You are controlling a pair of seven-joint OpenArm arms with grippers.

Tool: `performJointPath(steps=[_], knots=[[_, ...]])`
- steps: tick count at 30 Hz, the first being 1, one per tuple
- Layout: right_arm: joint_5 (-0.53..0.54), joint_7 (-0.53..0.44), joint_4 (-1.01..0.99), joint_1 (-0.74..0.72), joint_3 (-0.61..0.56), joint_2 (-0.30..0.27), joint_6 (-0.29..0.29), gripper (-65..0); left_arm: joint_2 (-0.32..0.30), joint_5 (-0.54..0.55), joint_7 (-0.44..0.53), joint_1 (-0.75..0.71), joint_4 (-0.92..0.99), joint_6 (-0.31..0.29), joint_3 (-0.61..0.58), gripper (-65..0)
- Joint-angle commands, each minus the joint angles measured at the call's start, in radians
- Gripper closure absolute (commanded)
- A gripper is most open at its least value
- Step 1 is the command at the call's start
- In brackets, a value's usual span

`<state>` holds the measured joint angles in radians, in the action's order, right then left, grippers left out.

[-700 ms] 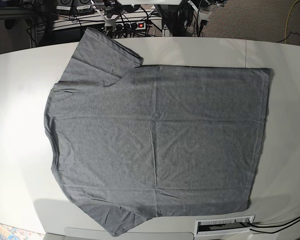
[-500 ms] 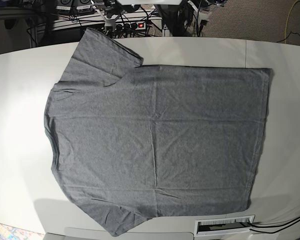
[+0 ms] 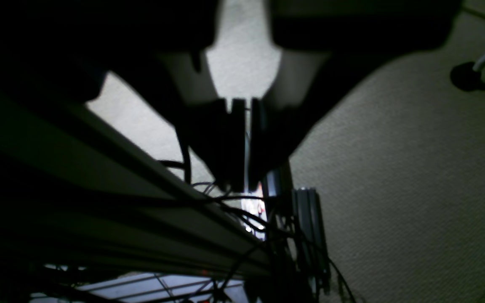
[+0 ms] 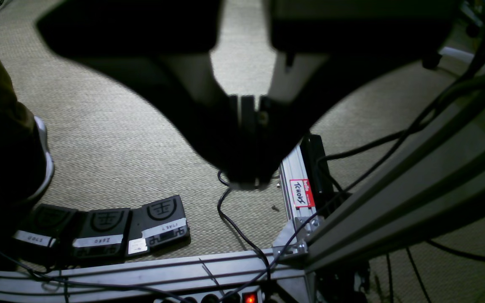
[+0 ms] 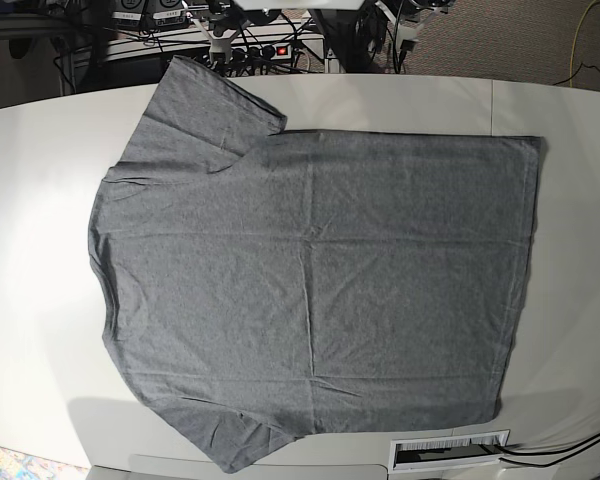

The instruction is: Fold the T-shirt properly

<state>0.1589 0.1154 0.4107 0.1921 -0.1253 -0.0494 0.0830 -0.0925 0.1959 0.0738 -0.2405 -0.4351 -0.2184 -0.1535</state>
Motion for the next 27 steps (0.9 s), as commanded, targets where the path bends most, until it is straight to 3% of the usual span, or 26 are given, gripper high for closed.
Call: performJointPath(steps=[1, 10, 15, 23, 27], knots=[[0.005, -0.007, 0.006, 0.005, 0.0, -0.004, 0.008, 0.0, -0.005, 0.006, 0.013, -0.01, -0.006, -0.012, -0.001, 0.0], [0.003, 0.027, 0.006, 0.025, 0.0, -0.029, 0.009, 0.0, -0.011, 0.005, 0.013, -0.035, -0.006, -0.012, -0.001, 0.0], [-0.06, 0.033, 0.008, 0.059, 0.0, -0.06, 0.009, 0.0, -0.034, 0.005, 0.038, -0.077, -0.007, -0.012, -0.001, 0.0], [-0.063, 0.034, 0.008, 0.111, 0.0, -0.118, 0.017, 0.0, -0.089, 0.006, 0.085, -0.125, -0.008, -0.012, -0.001, 0.0], [-0.109, 0.039, 0.008, 0.138, 0.0, -0.143, 0.067, 0.0, -0.111, 0.006, 0.084, -0.141, -0.011, -0.012, -0.001, 0.0]])
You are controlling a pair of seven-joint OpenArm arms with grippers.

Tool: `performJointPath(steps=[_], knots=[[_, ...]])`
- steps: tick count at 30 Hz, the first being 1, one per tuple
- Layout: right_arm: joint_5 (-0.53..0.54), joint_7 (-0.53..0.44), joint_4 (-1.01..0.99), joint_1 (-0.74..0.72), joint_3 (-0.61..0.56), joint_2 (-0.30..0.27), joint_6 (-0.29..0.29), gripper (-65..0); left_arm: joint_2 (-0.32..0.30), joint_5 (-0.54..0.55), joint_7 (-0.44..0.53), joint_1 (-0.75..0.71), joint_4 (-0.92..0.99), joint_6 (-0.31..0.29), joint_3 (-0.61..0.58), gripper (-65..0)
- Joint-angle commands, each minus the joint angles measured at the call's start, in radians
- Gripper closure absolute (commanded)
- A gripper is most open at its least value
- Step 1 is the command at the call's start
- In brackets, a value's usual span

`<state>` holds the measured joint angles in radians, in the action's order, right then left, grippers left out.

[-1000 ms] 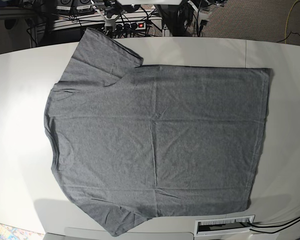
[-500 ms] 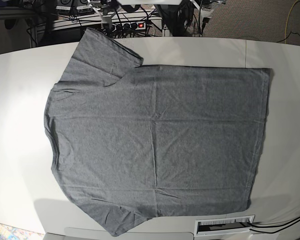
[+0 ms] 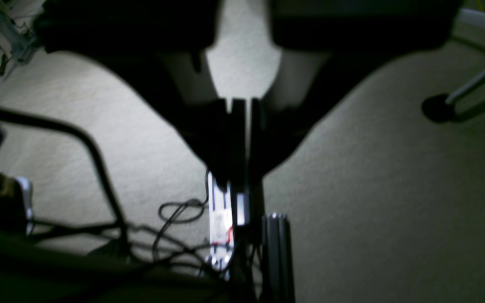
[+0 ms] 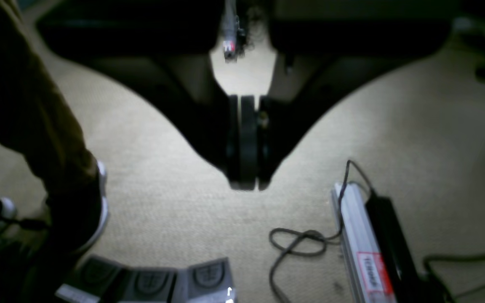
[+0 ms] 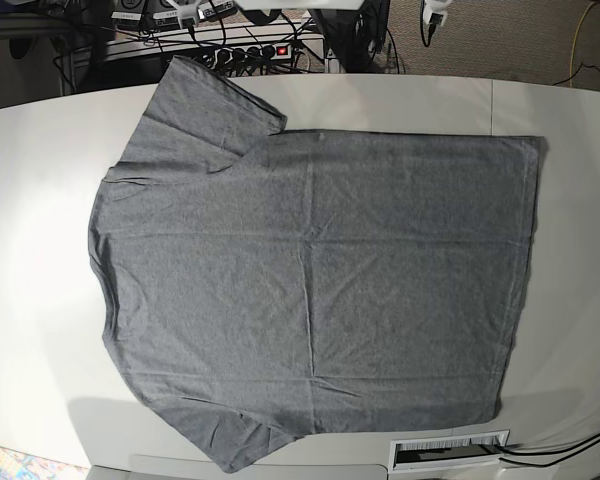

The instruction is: Fold the T-shirt properly

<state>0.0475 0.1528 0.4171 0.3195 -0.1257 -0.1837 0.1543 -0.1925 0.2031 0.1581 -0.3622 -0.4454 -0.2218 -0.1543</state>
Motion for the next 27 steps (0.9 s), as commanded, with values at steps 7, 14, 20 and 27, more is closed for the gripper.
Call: performJointPath(steps=[7, 14, 20, 27], knots=[[-0.015, 0.06, 0.136, 0.12, 0.0, -0.074, 0.033, 0.0, -0.099, -0.001, 0.0, -0.148, -0.147, -0.053, 0.0, 0.0], [-0.051, 0.068, 0.434, 0.319, 0.0, -0.177, 0.032, 0.0, -0.228, -0.001, 0.002, -0.336, -0.408, -0.064, 0.0, 0.0], [-0.075, 0.067, 0.711, 0.493, 0.0, -0.304, 0.03, 0.0, -0.316, -0.014, 0.007, -0.473, -0.642, -0.044, 0.0, 0.0], [-0.183, 0.092, 0.974, 0.649, 0.048, -0.403, 0.012, 0.0, -0.376, -0.218, 0.078, -0.62, -0.871, 0.113, 0.0, 0.0]])
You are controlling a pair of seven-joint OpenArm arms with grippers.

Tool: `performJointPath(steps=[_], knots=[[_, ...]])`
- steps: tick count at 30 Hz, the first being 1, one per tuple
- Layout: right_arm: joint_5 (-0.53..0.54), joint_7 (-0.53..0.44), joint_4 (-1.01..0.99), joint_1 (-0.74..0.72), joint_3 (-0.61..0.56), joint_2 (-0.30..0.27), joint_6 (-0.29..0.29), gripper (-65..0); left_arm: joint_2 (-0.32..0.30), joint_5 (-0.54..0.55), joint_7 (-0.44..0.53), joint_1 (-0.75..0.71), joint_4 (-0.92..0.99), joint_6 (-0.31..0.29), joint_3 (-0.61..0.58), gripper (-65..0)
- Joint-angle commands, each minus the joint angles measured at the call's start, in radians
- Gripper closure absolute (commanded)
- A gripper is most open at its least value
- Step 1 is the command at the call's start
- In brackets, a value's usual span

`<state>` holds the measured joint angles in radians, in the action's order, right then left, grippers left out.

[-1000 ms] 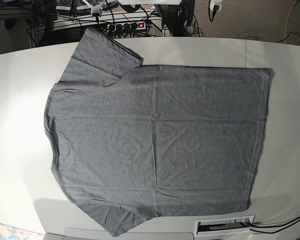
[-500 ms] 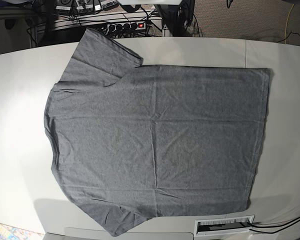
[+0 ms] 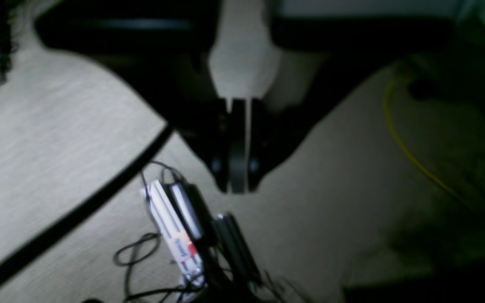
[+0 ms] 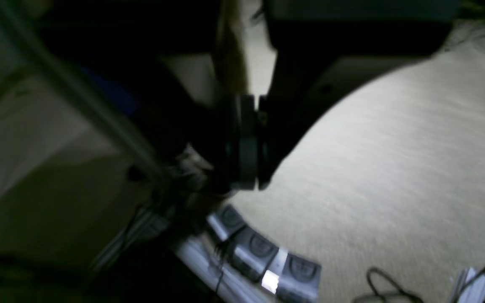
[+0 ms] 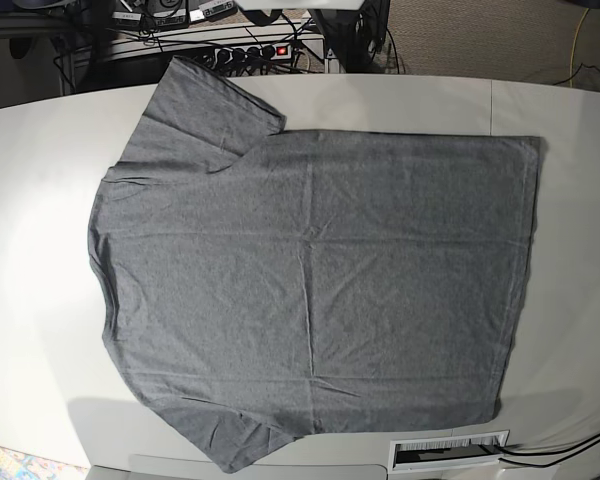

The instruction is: Fold the T-shirt properly

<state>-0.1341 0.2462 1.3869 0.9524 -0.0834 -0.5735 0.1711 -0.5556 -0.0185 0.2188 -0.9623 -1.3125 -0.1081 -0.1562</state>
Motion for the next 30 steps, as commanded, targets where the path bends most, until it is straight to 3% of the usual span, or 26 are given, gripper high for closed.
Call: performJointPath(steps=[1, 7, 10, 14, 20, 30], knots=[[-0.008, 0.0, 0.035, 0.034, 0.021, -0.014, -0.011, 0.0, -0.018, -0.017, 0.018, -0.037, -0.032, 0.018, 0.002, 0.0], [-0.028, 0.014, 0.205, 0.117, 0.109, -0.014, -0.014, 0.0, -0.029, -0.16, 0.014, -0.136, -0.189, 0.2, 0.007, 0.0], [-0.089, 0.019, 0.28, 0.149, 0.134, -0.019, -0.014, 0.0, -0.029, -0.201, 0.015, -0.181, -0.253, 0.246, 0.031, 0.0], [-0.108, 0.065, 0.374, 0.172, 0.138, -0.042, -0.014, 0.0, -0.035, -0.225, 0.014, -0.236, -0.339, 0.247, 0.098, 0.0], [-0.152, 0.117, 0.489, 0.189, 0.138, -0.042, -0.014, 0.0, -0.092, -0.224, 0.014, -0.347, -0.487, 0.247, 0.212, 0.0], [-0.242, 0.233, 0.705, 0.201, 0.138, -0.042, -0.015, 0.0, -0.096, -0.207, 0.006, -0.347, -0.666, 0.247, 0.322, 0.0]])
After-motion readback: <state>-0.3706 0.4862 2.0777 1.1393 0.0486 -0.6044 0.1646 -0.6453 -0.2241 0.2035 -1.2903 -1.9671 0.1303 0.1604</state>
